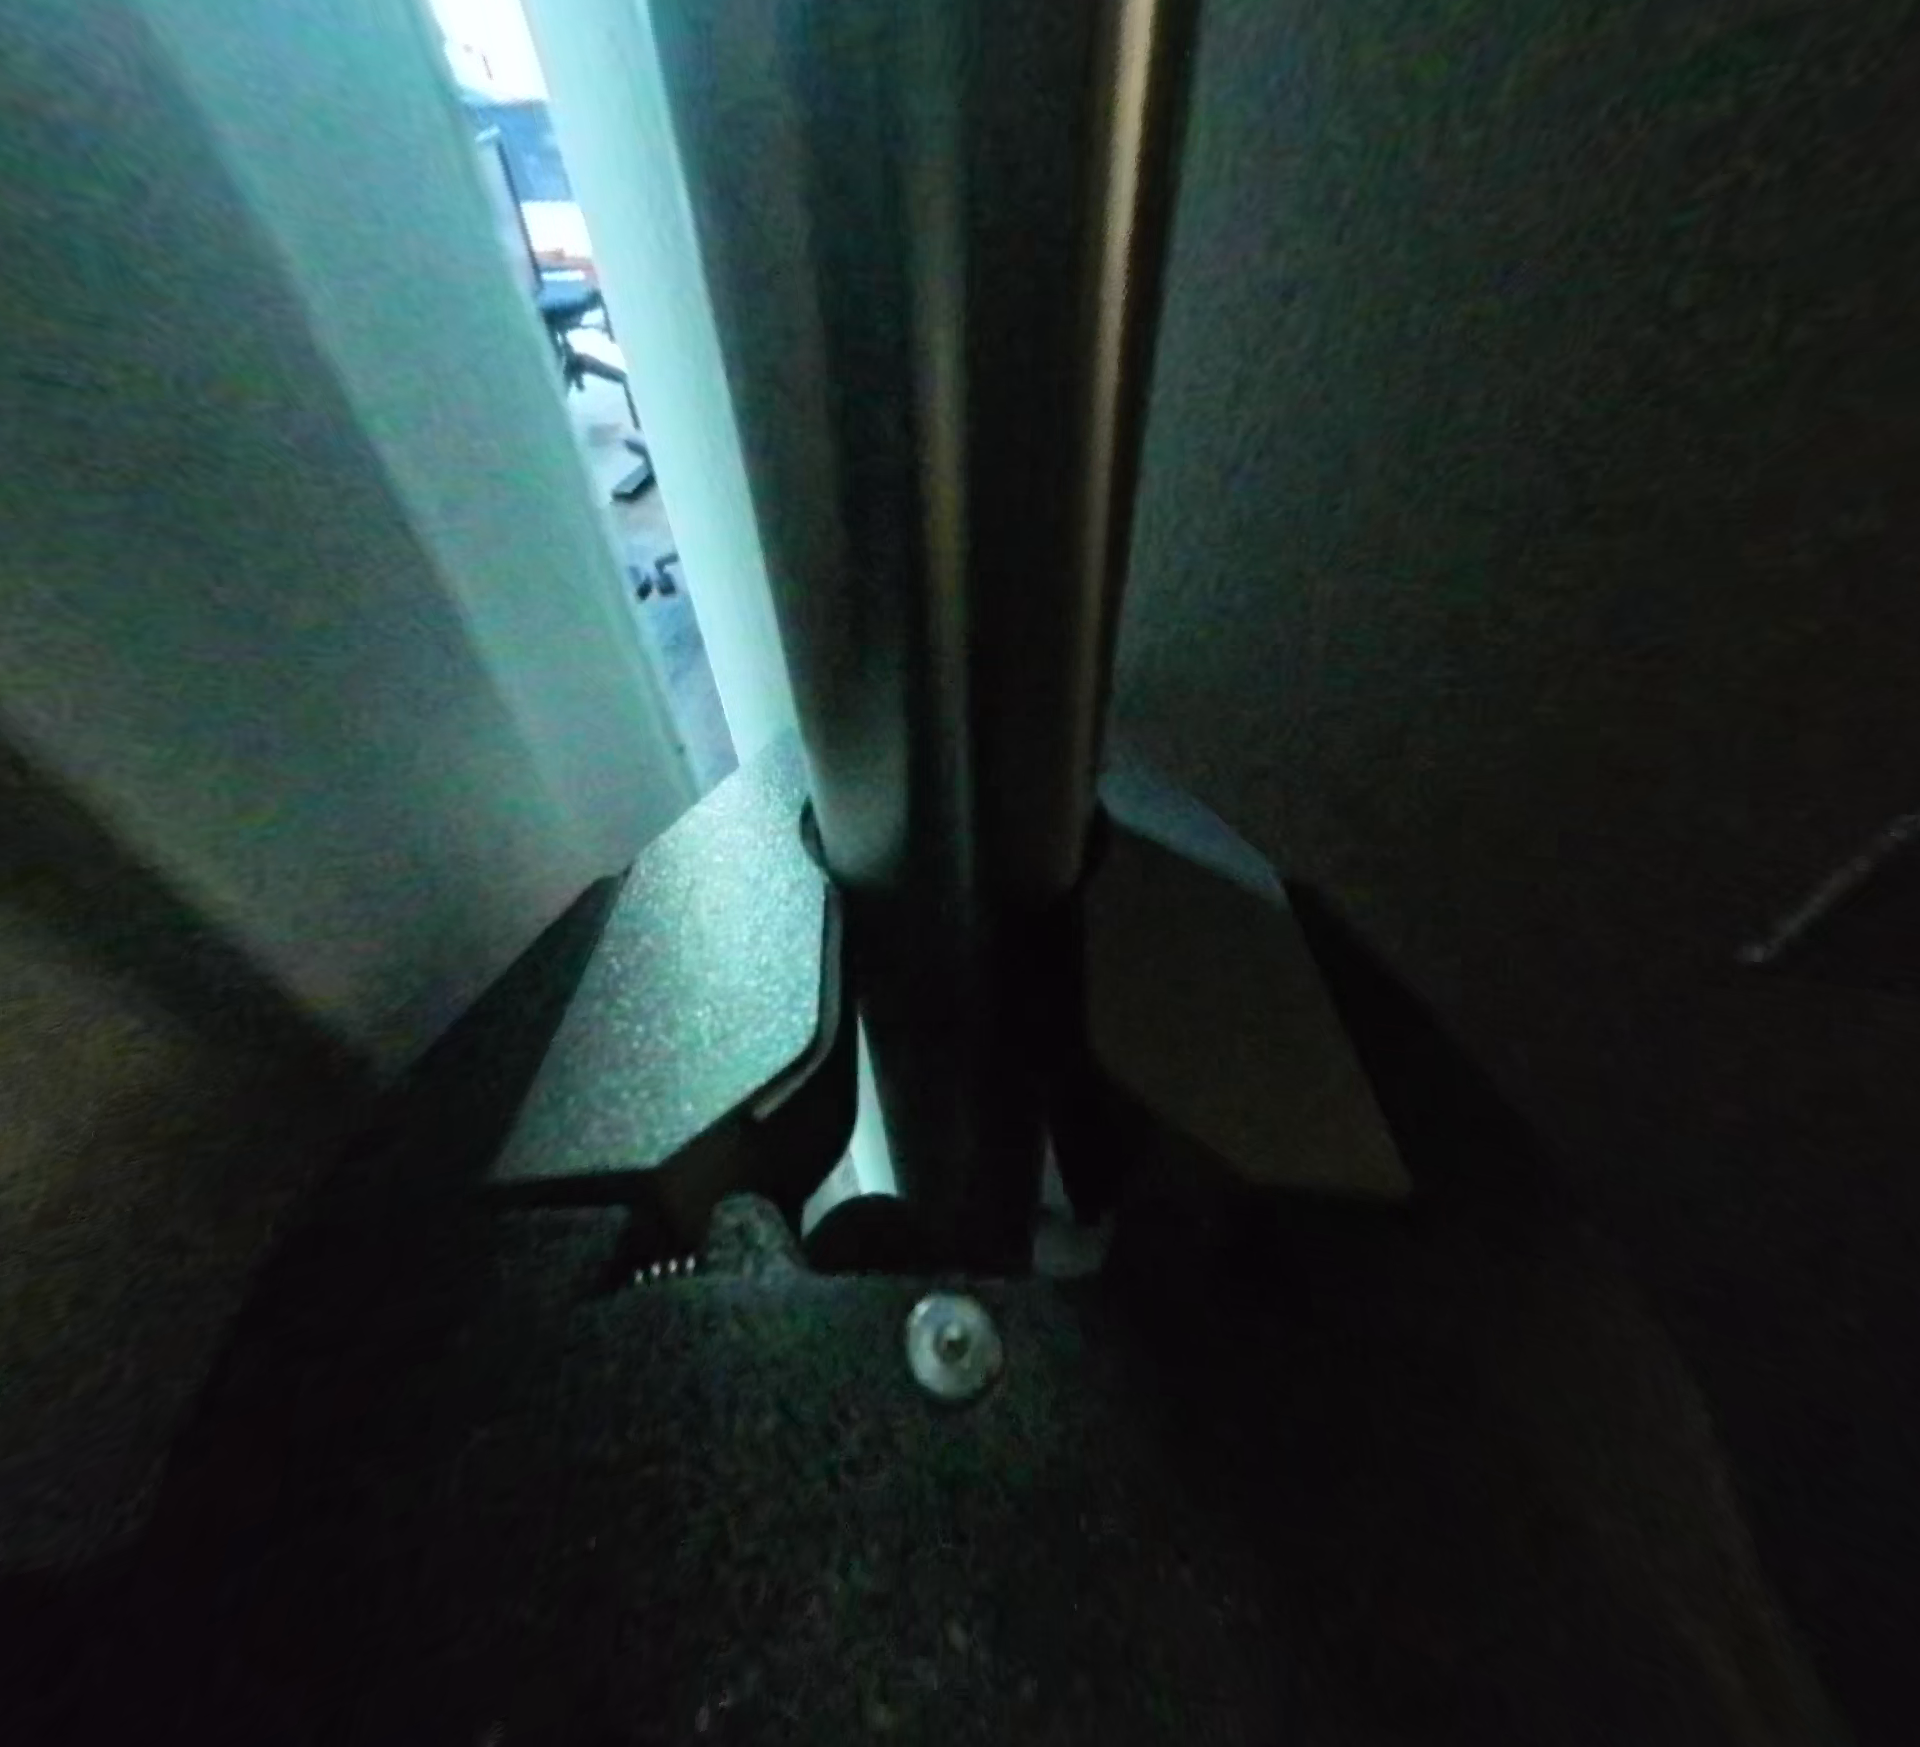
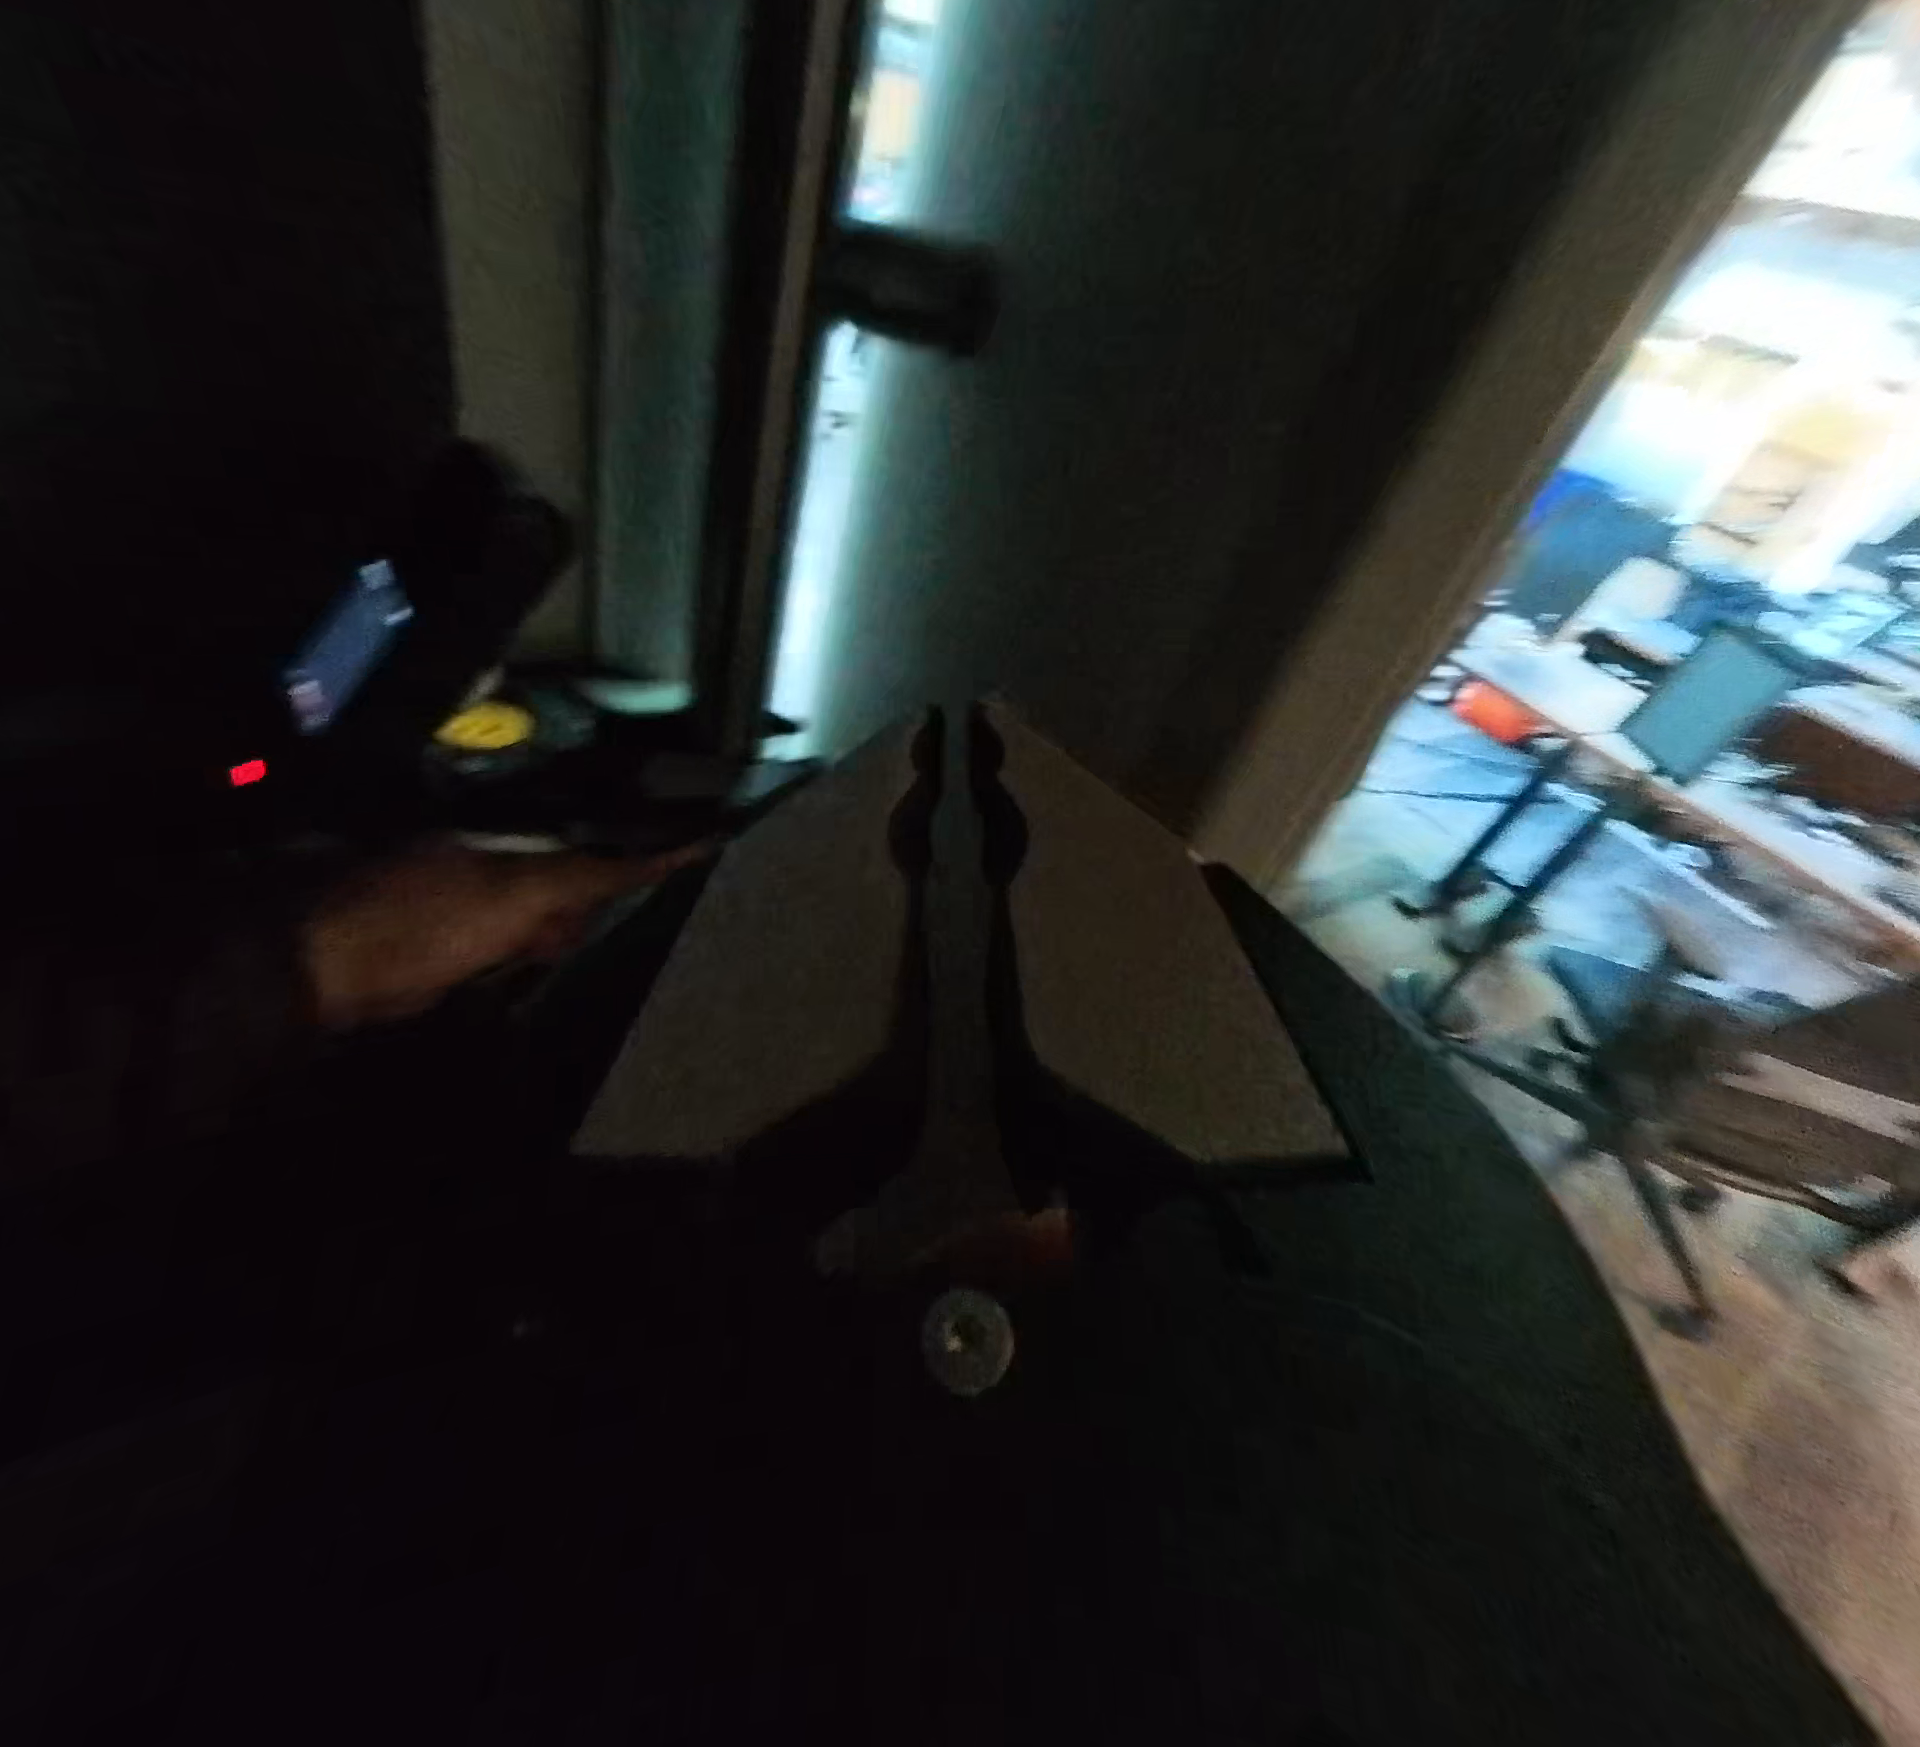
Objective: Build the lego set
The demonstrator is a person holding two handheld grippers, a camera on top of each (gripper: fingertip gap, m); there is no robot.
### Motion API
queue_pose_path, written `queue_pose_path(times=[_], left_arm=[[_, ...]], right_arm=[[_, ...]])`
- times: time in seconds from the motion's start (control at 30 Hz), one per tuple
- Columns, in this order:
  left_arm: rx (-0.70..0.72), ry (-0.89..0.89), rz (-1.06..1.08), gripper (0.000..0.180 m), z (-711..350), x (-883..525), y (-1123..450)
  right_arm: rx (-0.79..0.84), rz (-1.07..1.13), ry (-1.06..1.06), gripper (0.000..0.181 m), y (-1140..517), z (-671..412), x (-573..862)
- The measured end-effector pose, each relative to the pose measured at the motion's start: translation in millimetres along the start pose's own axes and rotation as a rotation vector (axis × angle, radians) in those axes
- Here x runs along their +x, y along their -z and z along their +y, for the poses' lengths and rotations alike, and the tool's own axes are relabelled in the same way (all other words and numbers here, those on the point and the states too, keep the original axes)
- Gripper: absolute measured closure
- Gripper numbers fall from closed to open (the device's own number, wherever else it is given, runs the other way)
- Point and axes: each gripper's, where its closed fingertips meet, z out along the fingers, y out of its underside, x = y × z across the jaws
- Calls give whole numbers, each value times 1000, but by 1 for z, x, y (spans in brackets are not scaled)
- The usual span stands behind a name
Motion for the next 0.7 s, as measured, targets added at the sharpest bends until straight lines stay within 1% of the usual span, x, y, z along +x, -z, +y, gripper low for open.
queue_pose_path(times=[0.07, 0.2, 0.33, 0.37, 0.5, 0.57, 0.7], left_arm=[[8, 12, 2, 143, -2, 0, -9], [-5, 16, 22, 142, -5, 2, -34], [7, 25, 39, 142, -10, 5, -66], [8, 23, 49, 142, -12, 9, -73], [6, 7, 99, 142, -19, 19, -111], [-10, 0, 128, 142, -21, 25, -131], [-29, -31, 194, 142, -27, 42, -171]], right_arm=[[-22, -58, 13, 180, -4, 18, -12], [-116, -121, 85, 179, 2, 71, -14], [-174, -249, -15, 179, 22, 130, -5], [-207, -280, -39, 178, 28, 149, -2], [-412, -428, -130, 161, 51, 238, 3], [-525, -492, -169, 160, 63, 271, 6], [-611, -514, -180, 158, 77, 308, 27]])
